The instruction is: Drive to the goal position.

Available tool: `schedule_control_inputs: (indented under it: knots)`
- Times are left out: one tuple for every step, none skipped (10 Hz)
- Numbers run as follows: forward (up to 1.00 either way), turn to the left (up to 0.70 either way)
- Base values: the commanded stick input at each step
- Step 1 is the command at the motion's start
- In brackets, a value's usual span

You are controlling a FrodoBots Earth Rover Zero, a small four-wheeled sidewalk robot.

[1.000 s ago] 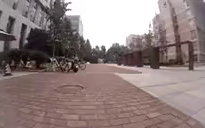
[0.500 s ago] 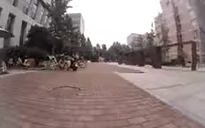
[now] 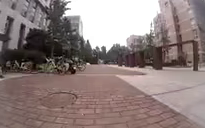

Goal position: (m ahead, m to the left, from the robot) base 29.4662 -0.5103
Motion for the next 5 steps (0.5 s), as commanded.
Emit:
schedule_control_inputs:
  knots:
    - [0.70,0.00]
    - [0.70,0.00]
    - [0.70,0.00]
    - [0.70,0.00]
    - [0.70,0.00]
